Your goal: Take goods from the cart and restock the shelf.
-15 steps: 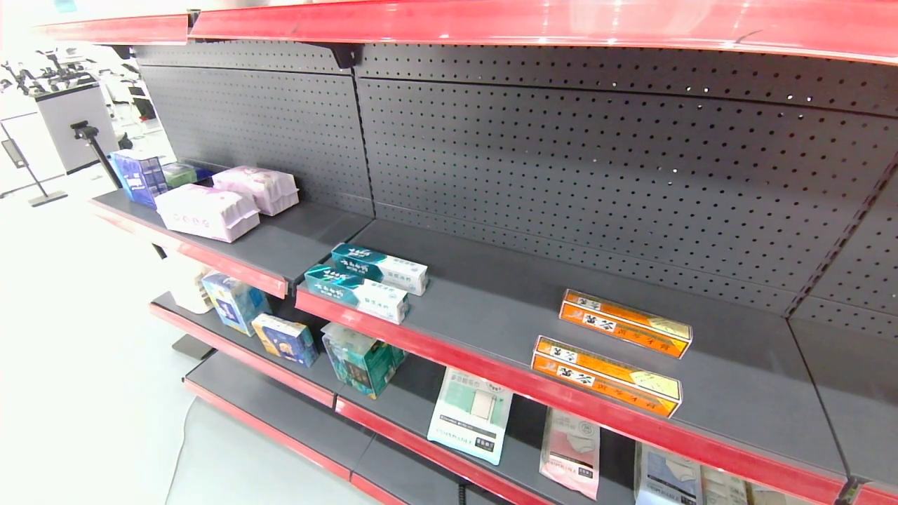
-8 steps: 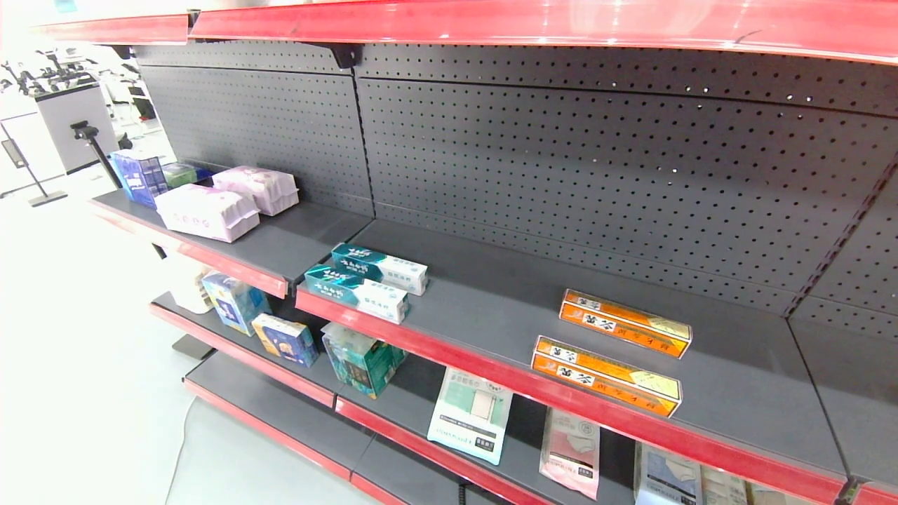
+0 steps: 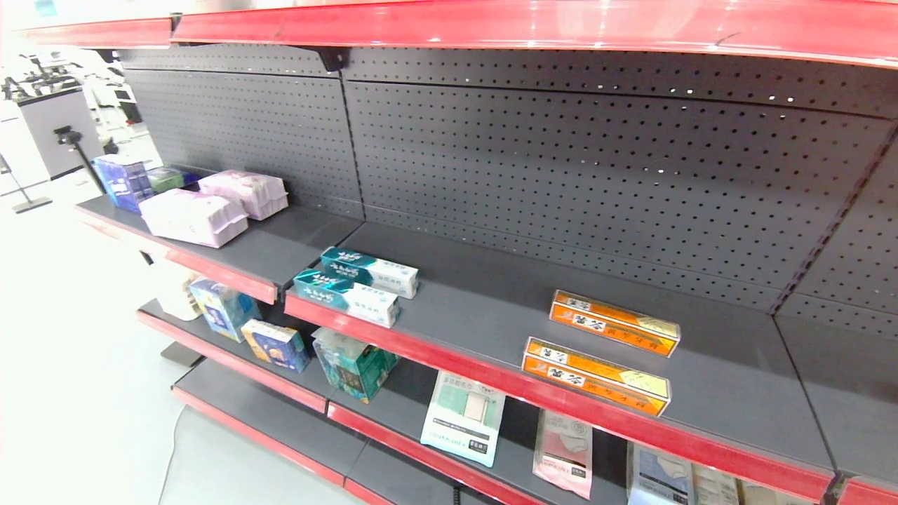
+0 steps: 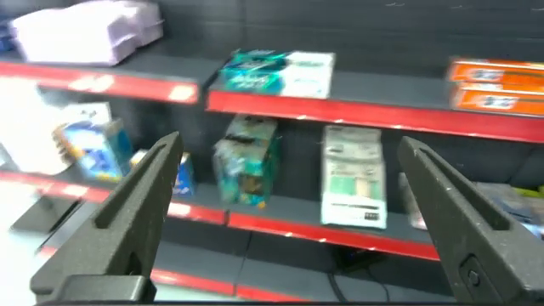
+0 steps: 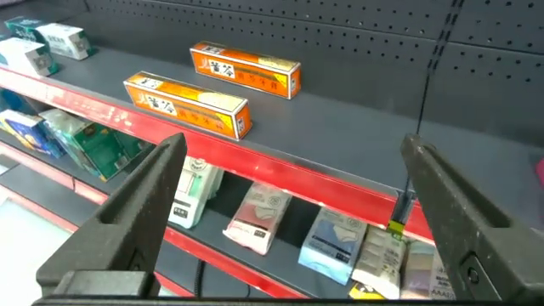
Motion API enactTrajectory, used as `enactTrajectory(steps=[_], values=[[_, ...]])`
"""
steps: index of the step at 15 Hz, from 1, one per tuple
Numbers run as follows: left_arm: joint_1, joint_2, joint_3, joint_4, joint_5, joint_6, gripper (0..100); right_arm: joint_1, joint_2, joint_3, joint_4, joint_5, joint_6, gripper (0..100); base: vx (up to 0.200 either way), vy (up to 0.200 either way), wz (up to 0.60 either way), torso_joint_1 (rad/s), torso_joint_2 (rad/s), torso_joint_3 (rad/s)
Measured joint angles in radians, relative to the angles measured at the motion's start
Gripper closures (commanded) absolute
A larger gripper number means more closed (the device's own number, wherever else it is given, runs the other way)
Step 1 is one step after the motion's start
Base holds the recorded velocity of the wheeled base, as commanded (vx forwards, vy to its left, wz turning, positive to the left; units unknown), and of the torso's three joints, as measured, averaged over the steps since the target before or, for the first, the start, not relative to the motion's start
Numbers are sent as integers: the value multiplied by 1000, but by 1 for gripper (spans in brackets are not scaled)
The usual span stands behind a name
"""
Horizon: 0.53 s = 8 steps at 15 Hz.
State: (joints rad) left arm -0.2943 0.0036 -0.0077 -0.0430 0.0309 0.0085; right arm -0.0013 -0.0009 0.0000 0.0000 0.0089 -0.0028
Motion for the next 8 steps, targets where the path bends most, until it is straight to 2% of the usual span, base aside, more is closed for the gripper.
enactTrajectory(steps=[3,5,8], values=[[0,0,0,1,-5,0,0,0,0,0,0,0,0,0,0,0,-600,7,4,1],[0,0,0,1,-5,6,0,0,0,0,0,0,0,0,0,0,0,0,0,0],[0,0,0,1,-6,56,0,1,0,0,0,0,0,0,0,0,0,0,0,0]])
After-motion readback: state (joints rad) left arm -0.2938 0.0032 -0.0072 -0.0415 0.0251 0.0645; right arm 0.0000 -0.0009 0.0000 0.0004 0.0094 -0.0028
